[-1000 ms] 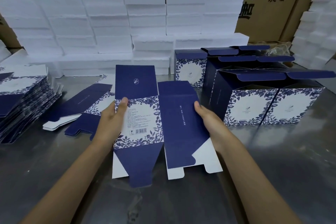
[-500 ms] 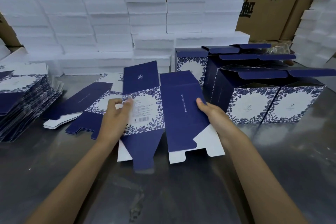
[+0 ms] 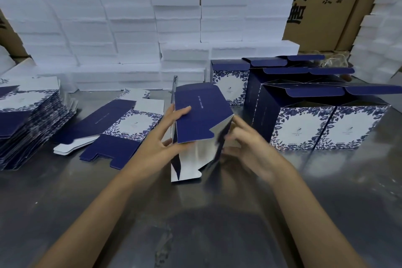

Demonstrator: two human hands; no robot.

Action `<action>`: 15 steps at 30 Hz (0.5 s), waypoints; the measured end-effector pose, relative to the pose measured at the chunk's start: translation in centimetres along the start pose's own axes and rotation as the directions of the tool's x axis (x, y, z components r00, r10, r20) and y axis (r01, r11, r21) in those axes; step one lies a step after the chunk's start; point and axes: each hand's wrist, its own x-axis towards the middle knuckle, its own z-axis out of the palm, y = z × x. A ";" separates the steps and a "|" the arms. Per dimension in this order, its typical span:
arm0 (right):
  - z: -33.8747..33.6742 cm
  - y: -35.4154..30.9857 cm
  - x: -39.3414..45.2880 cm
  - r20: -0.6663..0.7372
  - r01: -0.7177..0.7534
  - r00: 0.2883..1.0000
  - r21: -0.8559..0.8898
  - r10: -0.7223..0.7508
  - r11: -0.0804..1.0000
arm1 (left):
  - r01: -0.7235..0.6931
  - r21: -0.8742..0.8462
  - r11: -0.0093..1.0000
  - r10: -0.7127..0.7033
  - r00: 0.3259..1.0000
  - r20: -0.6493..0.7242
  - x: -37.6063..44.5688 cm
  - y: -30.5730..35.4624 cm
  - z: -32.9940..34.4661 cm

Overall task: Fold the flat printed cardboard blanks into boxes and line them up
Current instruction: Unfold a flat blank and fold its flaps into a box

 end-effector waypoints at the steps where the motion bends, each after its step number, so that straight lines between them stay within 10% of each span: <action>1: 0.2 0.3 0.1 -0.010 0.012 1.000 -0.049 -0.012 0.999 | -0.022 -0.010 1.000 0.021 0.999 -0.042 0.1 0.1 0.1; 7: 2.0 1.9 0.6 -0.255 -0.002 0.958 -0.470 -0.133 0.883 | -0.051 -0.041 0.998 0.045 0.991 -0.128 0.1 0.8 0.2; 15: 1.2 1.0 0.2 -0.247 -0.179 0.964 -0.873 -0.094 0.453 | -0.084 -0.148 0.985 0.043 0.964 -0.262 0.1 0.6 0.6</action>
